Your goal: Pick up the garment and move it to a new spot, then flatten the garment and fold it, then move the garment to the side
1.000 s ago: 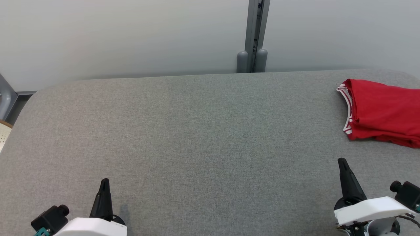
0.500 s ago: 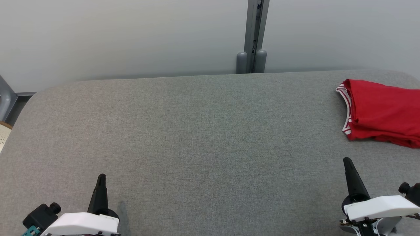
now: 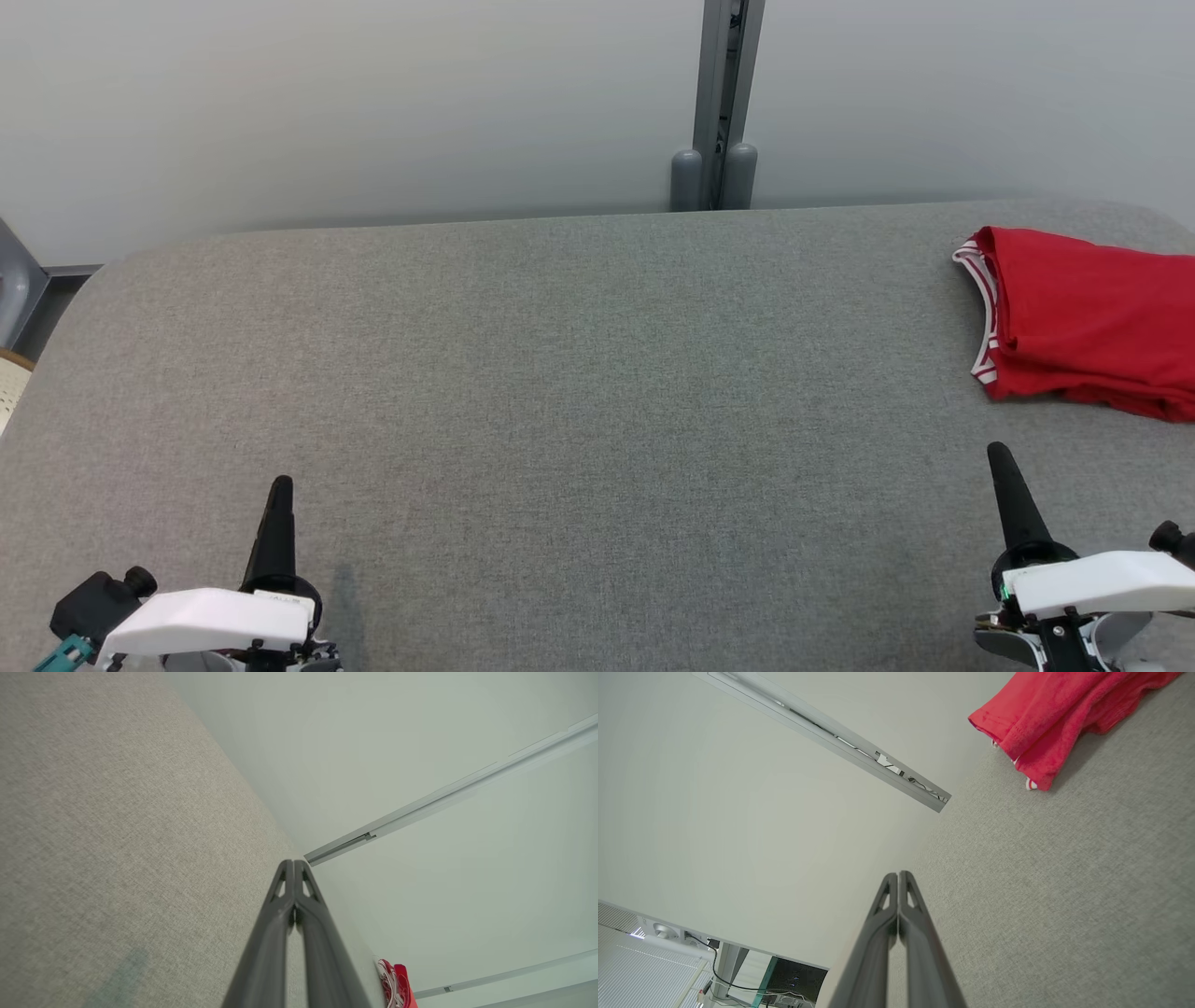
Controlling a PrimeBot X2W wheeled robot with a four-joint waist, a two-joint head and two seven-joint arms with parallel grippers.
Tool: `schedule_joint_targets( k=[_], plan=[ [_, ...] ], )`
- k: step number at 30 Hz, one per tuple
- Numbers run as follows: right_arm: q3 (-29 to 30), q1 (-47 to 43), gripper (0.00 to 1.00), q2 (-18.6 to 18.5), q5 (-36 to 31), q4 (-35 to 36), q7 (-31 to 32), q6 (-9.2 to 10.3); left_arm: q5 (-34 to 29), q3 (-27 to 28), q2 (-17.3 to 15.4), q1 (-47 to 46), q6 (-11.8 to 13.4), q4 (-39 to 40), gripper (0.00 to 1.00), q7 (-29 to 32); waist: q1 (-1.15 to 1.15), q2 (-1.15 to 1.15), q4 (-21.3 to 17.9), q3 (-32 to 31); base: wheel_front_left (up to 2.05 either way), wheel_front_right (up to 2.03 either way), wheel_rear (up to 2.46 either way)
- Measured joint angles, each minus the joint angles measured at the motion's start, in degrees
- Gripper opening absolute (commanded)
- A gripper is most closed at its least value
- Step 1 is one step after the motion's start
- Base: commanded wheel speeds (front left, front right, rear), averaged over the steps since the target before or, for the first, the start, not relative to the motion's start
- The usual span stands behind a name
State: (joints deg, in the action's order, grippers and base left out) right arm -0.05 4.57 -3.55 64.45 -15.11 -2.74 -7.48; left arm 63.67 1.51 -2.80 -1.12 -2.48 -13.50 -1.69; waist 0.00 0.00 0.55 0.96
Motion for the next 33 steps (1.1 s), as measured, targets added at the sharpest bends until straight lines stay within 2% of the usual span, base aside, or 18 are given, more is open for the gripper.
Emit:
schedule_joint_targets(
  k=[33],
  plan=[
    [3.09,0.76,0.00,-0.09,17.12,0.68,4.76,0.00,17.06,2.78,-0.08,-2.75,-2.96,-0.31,0.00,4.70,0.00,0.00,-0.29,-0.41,0.00,0.00,0.00]
  ],
)
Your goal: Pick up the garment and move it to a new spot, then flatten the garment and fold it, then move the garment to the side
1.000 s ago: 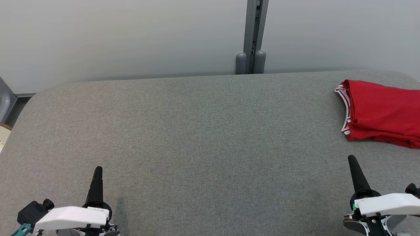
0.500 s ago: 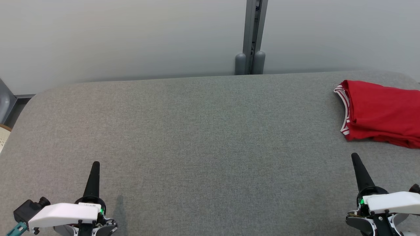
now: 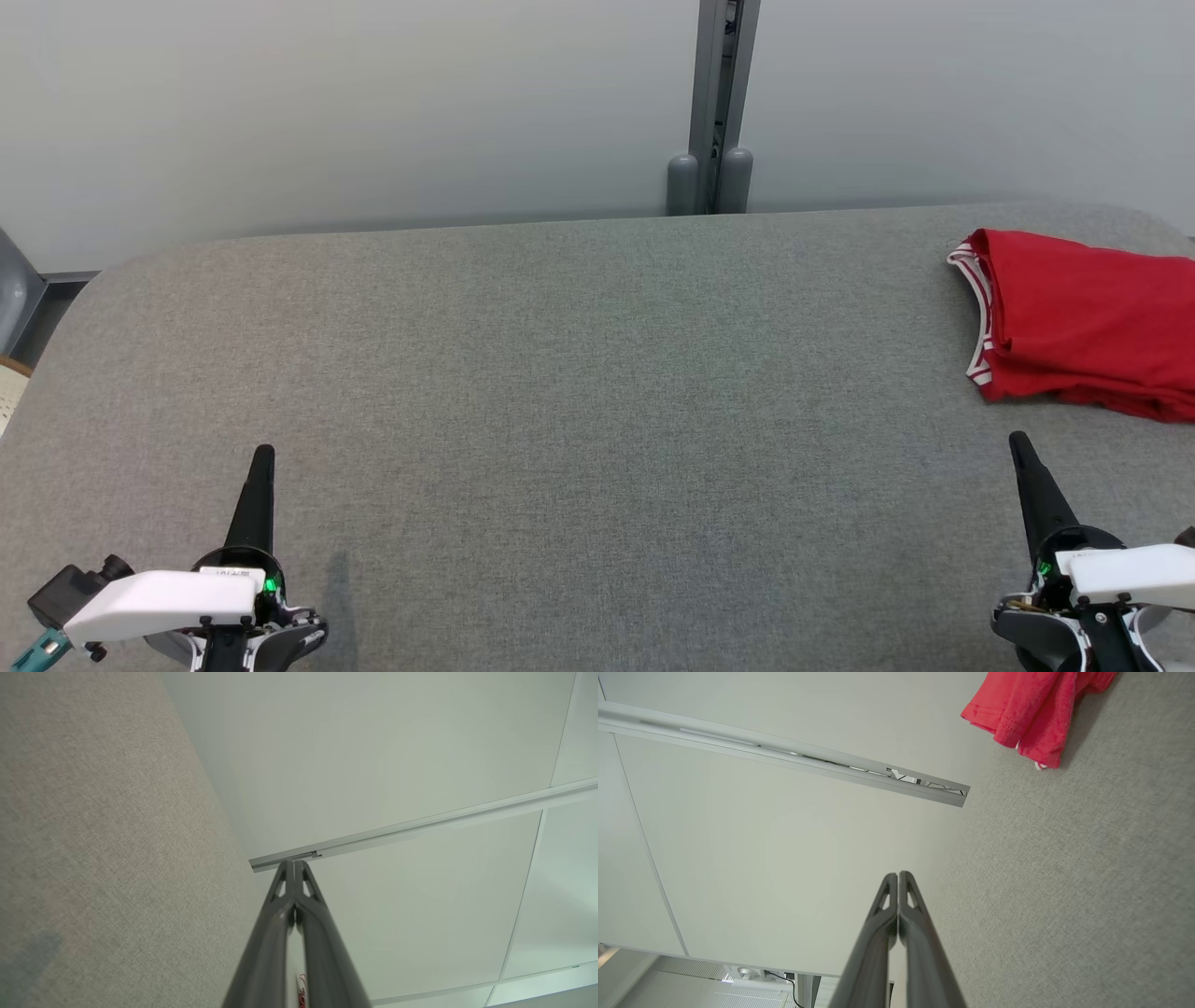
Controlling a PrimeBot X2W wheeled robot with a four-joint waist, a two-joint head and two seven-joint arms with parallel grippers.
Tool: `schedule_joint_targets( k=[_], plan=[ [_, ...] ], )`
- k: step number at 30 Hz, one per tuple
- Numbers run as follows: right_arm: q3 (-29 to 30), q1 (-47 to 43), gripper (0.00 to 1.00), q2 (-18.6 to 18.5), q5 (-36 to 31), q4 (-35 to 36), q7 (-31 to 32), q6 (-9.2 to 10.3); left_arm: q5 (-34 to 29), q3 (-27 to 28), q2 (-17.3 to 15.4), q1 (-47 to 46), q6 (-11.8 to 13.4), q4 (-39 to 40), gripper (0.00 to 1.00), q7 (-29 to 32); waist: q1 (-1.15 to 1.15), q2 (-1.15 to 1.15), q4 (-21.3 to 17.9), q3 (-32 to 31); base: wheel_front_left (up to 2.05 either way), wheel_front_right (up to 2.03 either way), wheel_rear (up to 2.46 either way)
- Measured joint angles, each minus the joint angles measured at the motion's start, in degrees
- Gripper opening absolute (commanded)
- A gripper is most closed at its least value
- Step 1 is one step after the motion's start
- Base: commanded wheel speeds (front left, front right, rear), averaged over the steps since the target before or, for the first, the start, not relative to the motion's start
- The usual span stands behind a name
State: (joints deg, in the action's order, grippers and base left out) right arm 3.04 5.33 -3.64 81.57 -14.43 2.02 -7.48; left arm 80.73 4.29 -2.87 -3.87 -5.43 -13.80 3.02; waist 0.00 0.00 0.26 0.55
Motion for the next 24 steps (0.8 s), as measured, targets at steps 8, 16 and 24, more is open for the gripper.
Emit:
schedule_joint_targets(
  k=[8,16,24],
  plan=[
    [0.55,0.05,0.00,0.00,3.25,0.12,1.00,0.00,3.27,0.53,-0.01,-0.41,-0.56,-0.07,0.00,1.03,0.00,0.00,-0.07,-0.10,0.00,0.00,0.00],
    [1.23,0.21,0.00,0.01,6.44,0.23,1.91,0.00,6.33,1.07,-0.01,-1.07,-1.08,-0.13,0.00,1.88,0.00,0.00,-0.14,-0.19,0.00,0.00,0.00],
    [1.81,0.30,0.00,0.01,9.35,0.32,2.77,0.00,9.32,1.55,-0.01,-1.42,-1.59,-0.19,0.00,2.69,0.00,0.00,-0.20,-0.29,0.00,0.00,0.00]
  ],
)
